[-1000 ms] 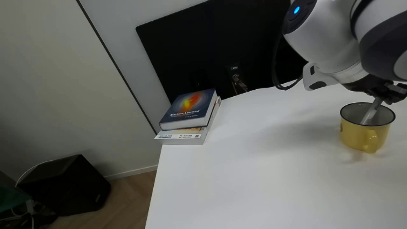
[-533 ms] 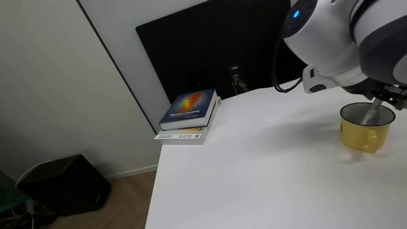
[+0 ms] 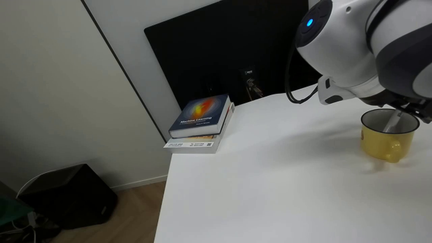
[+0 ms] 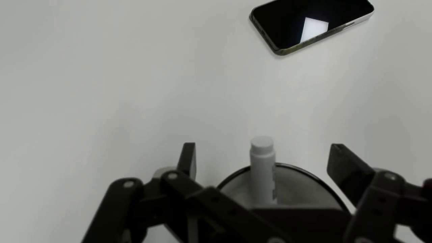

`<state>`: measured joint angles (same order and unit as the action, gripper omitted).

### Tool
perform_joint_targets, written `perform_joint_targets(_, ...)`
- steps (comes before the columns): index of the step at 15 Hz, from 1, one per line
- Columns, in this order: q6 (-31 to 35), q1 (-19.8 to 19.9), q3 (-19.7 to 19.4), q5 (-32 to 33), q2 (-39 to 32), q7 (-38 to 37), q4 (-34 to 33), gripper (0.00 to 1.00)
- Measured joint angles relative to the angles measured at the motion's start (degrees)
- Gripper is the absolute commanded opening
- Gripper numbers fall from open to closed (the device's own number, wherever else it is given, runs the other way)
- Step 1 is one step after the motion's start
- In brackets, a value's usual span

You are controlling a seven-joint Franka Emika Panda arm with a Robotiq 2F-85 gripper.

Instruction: Put the marker into the cup, put it back on the table then back into the cup again.

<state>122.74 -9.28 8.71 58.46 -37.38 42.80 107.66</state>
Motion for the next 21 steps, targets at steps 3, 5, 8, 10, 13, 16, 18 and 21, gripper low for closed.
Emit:
perform_joint_targets(3,-0.1,-0.2,0.0,0.1,0.0,0.0,0.0,0.54)
perform_joint_targets(5,-0.6,-0.2,0.0,0.1,0.0,0.0,0.0,0.4)
perform_joint_targets(8,-1.4,-0.2,-0.1,0.2,0.0,0.0,-0.2,0.2)
perform_joint_targets(10,-1.9,-0.2,-0.1,0.3,0.0,0.0,-0.2,0.06)
perform_joint_targets(13,-2.5,-0.3,-0.1,0.3,0.0,0.0,-0.2,0.02)
perform_joint_targets(16,-2.6,-0.3,-0.1,0.3,0.0,0.0,-0.3,0.01)
perform_joint_targets(18,-2.7,-0.4,-0.1,0.3,0.0,0.0,-0.4,0.02)
perform_joint_targets(21,-2.7,-0.4,0.0,0.2,0.4,0.0,-0.8,0.02)
